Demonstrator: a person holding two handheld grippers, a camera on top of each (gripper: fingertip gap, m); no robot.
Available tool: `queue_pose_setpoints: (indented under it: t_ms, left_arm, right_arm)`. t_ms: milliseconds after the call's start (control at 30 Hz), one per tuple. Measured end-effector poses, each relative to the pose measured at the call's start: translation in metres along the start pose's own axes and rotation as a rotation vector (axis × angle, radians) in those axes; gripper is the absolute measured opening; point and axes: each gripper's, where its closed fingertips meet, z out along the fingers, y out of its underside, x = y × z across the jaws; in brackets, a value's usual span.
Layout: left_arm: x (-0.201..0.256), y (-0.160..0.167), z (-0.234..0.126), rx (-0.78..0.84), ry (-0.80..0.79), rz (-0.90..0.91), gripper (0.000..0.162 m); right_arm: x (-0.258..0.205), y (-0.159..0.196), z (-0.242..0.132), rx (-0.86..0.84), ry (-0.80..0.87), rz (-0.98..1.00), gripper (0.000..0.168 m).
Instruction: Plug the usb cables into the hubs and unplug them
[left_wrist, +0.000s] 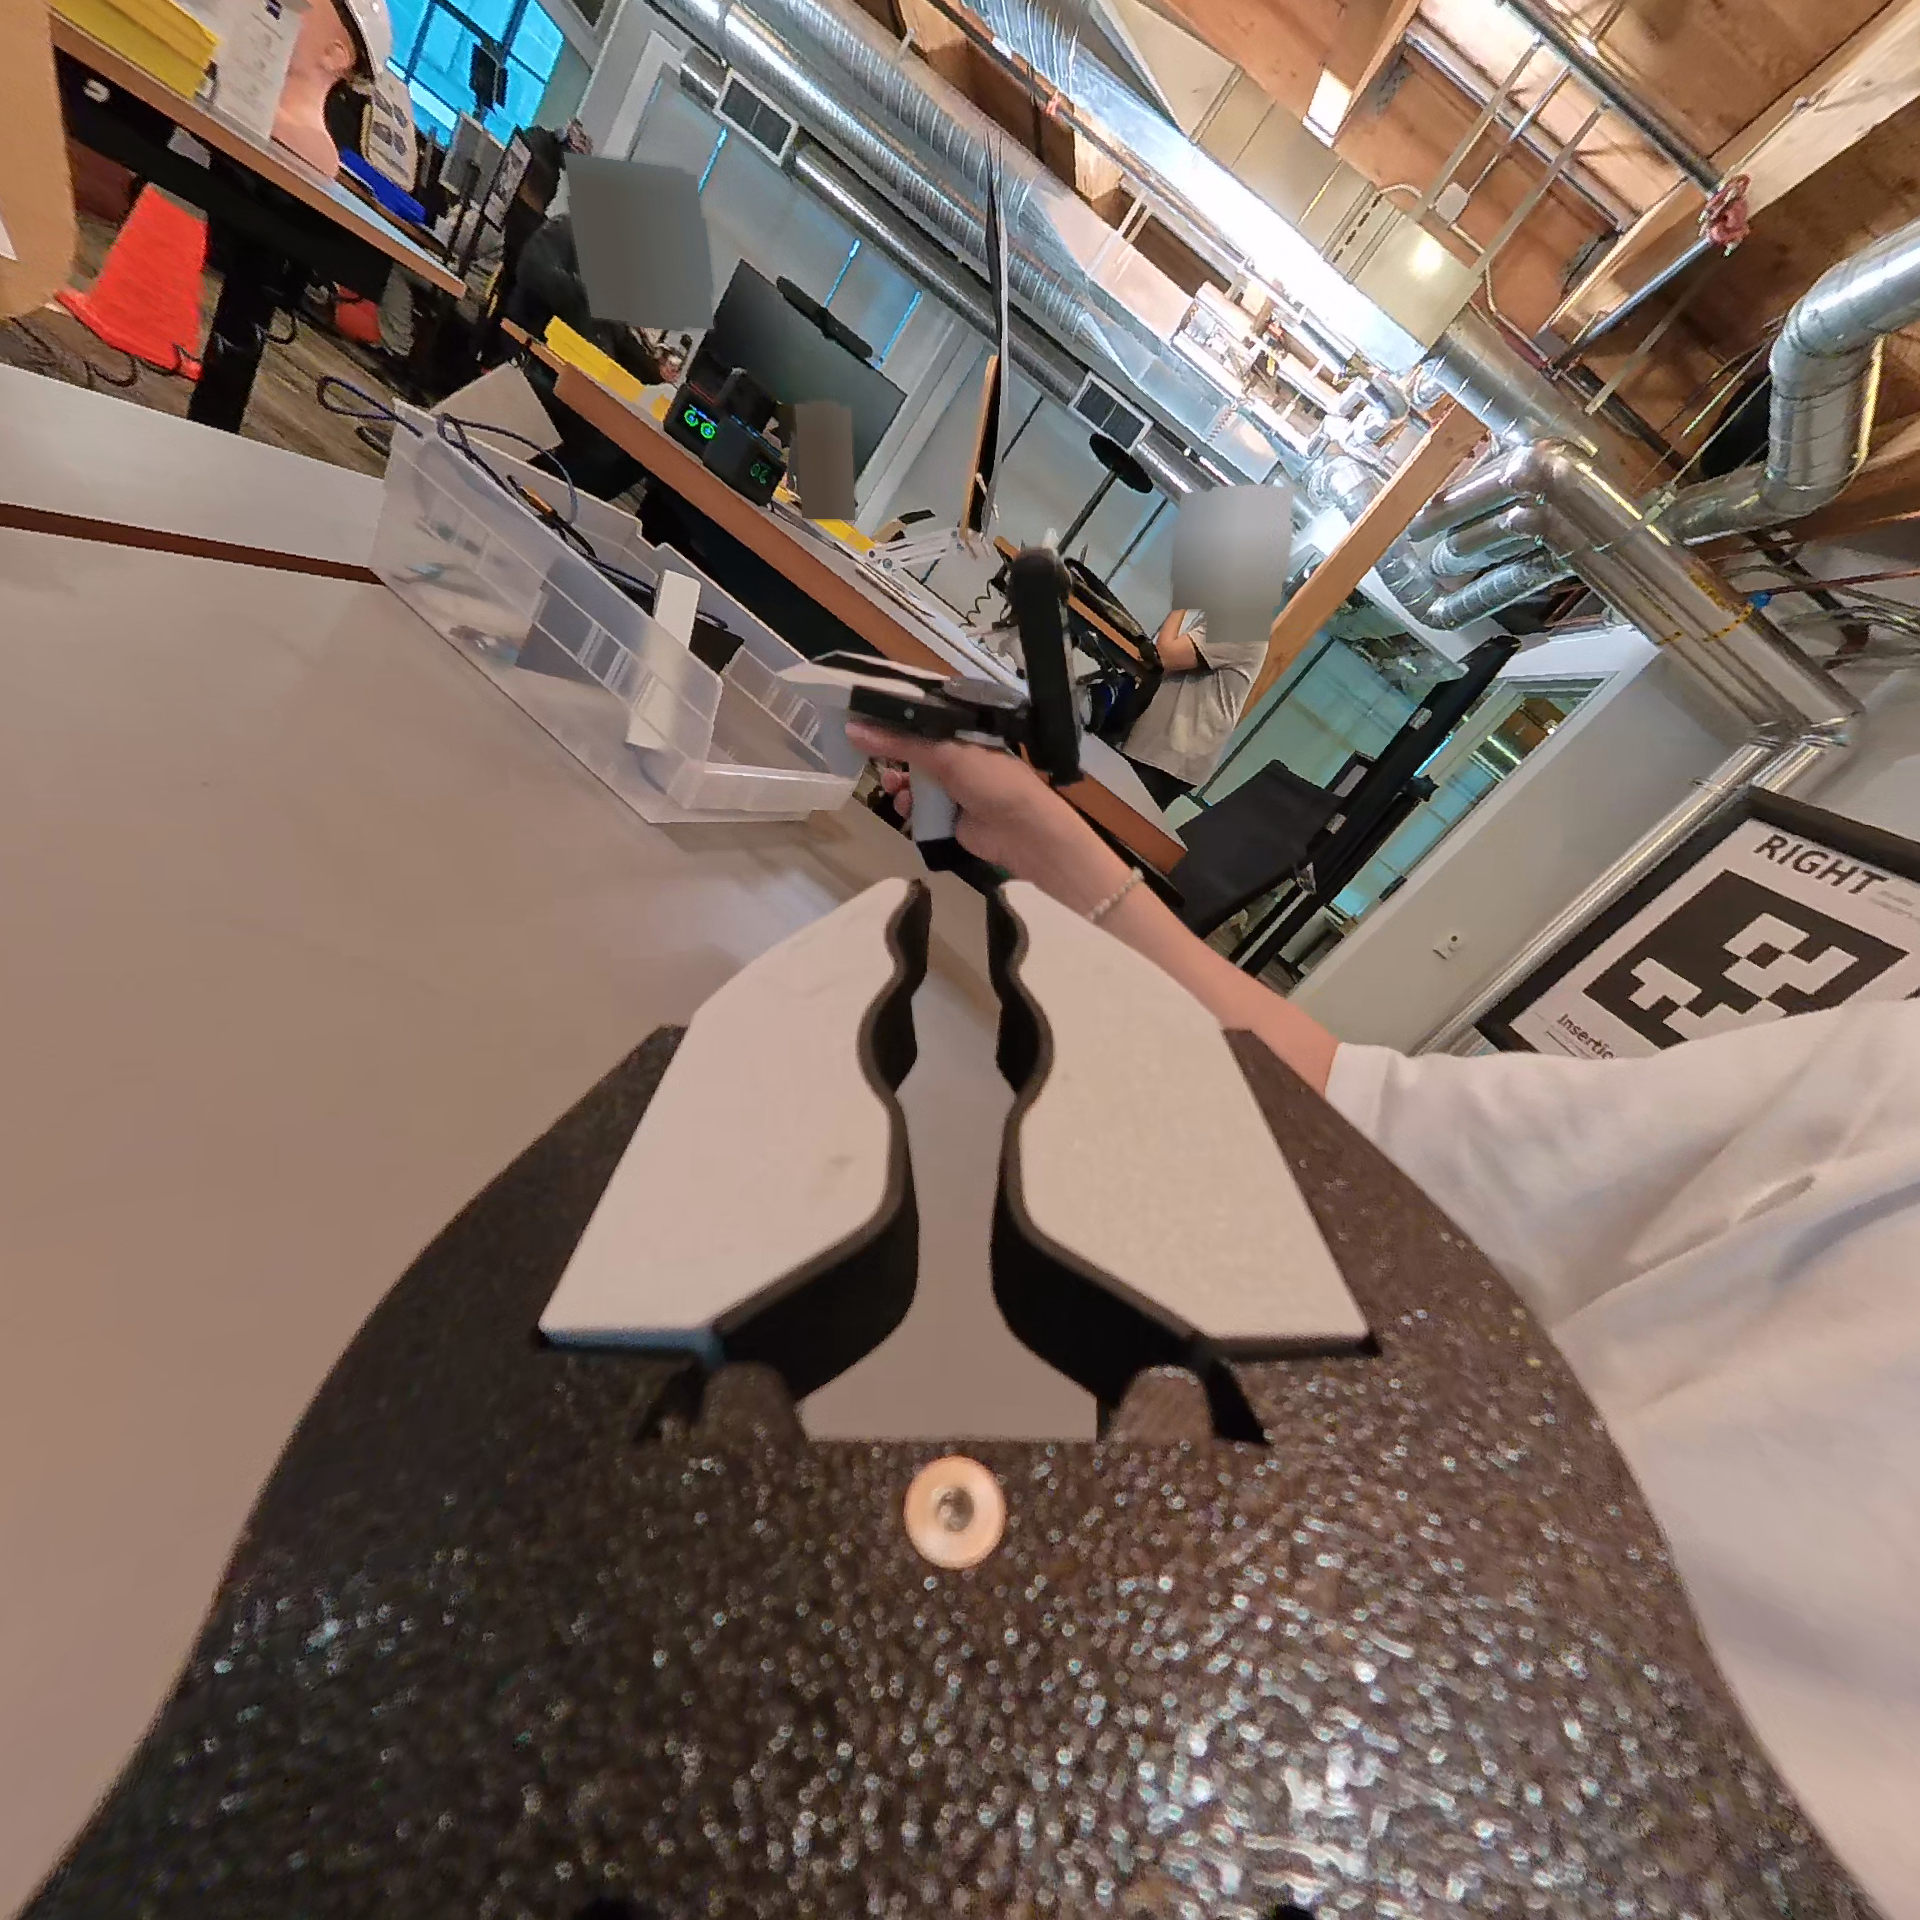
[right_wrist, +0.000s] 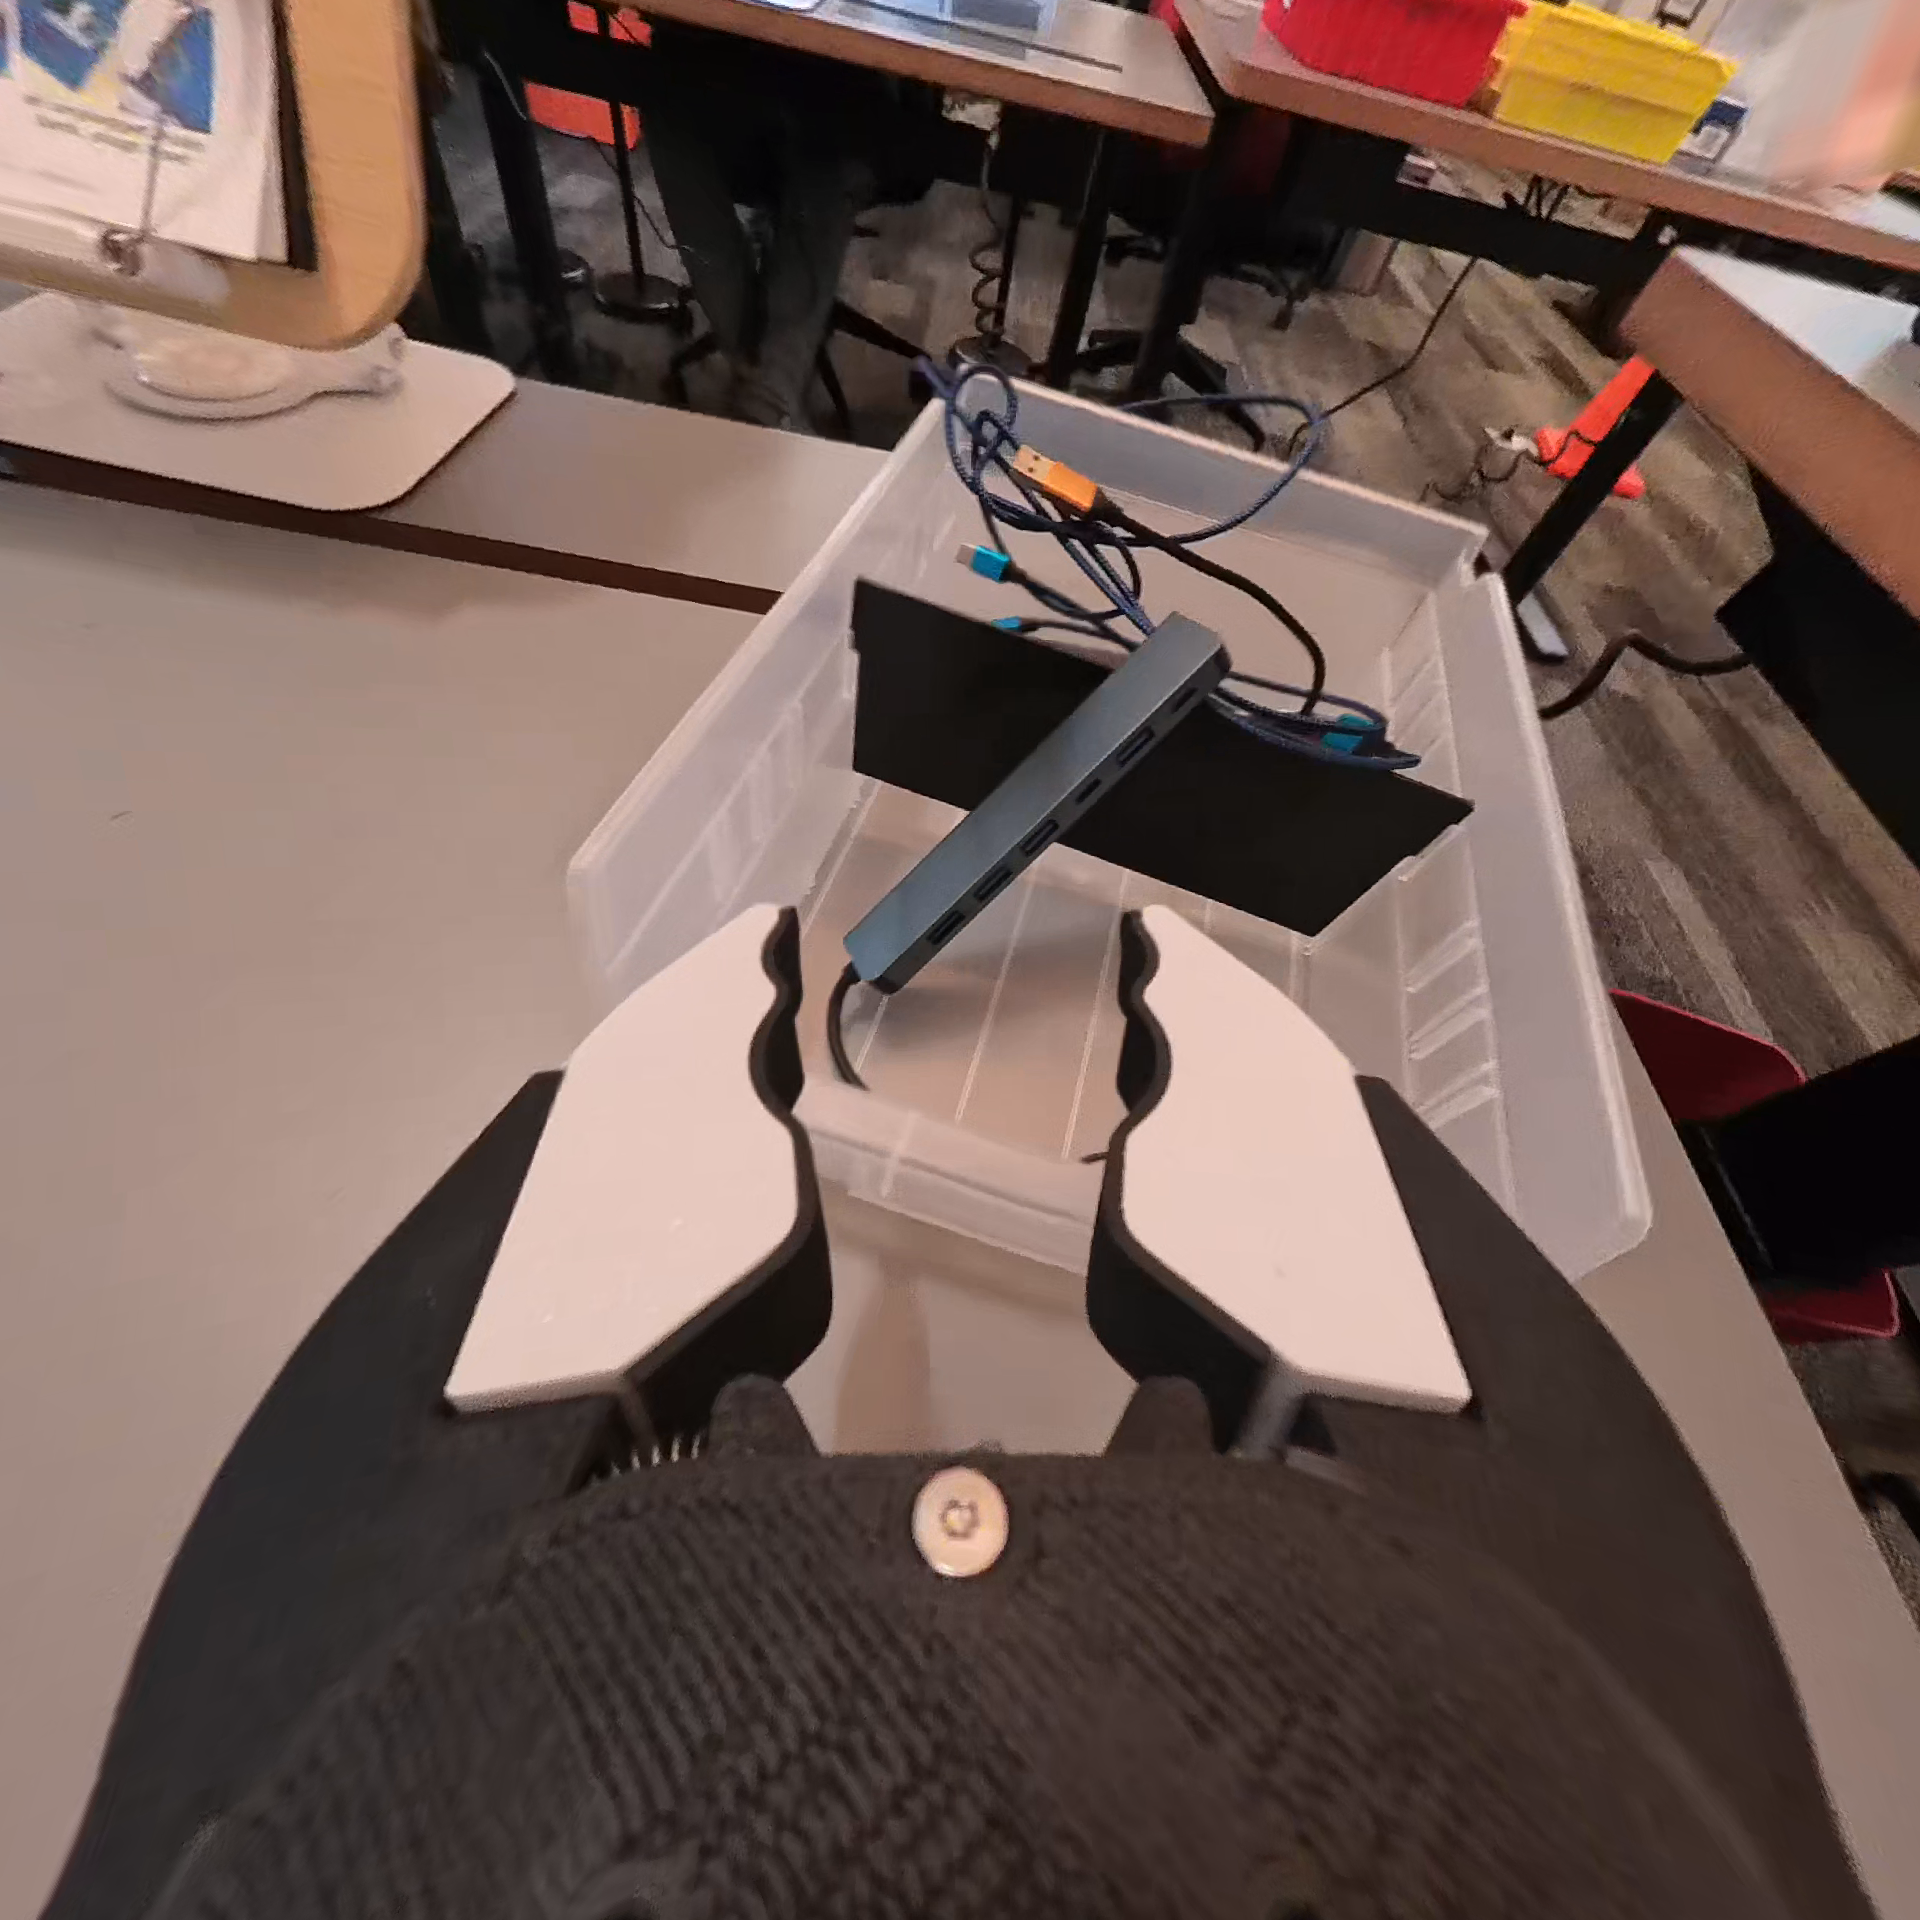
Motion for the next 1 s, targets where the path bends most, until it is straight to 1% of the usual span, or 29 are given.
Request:
queue_pose_setpoints:
  t_ms: [167, 333, 400, 533, 633, 700, 733, 767, 867, 1000]
  left_arm:
    - [0.002, -0.001, 0.0, -0.011, -0.008, 0.025, 0.01]
    - [-0.004, -0.002, -0.004, 0.002, -0.015, 0.004, 0.009]
    - [-0.006, 0.0, -0.004, -0.001, -0.015, -0.003, 0.009]
    - [-0.01, 0.003, -0.003, -0.01, -0.018, -0.012, 0.009]
    - [-0.015, 0.005, -0.003, -0.012, -0.017, -0.03, 0.009]
    - [-0.018, 0.007, -0.003, -0.016, -0.018, -0.04, 0.009]
    - [-0.019, 0.008, -0.003, -0.018, -0.017, -0.046, 0.009]
    - [-0.02, 0.008, -0.003, -0.018, -0.015, -0.051, 0.009]
    - [-0.021, 0.008, -0.003, -0.016, -0.011, -0.056, 0.009]
    - [-0.022, 0.006, -0.006, -0.004, -0.008, -0.064, 0.008]
  right_arm:
    - [0.018, 0.004, 0.024, -0.092, 0.008, 0.041, 0.057]
    - [0.019, 0.015, 0.05, -0.179, -0.053, 0.055, 0.054]
    - [0.024, 0.018, 0.059, -0.214, -0.047, 0.102, 0.05]
    - [0.035, 0.017, 0.079, -0.269, -0.04, 0.245, 0.05]
    - [0.037, 0.015, 0.094, -0.294, -0.07, 0.35, 0.049]
    - [0.041, 0.016, 0.102, -0.31, -0.069, 0.375, 0.039]
    - [0.038, 0.015, 0.104, -0.303, -0.098, 0.392, 0.031]
    - [0.035, 0.013, 0.105, -0.289, -0.131, 0.422, 0.02]
    - [0.035, 0.011, 0.103, -0.267, -0.148, 0.532, 0.015]
    - [0.04, 0.013, 0.087, -0.149, -0.143, 0.827, 0.011]
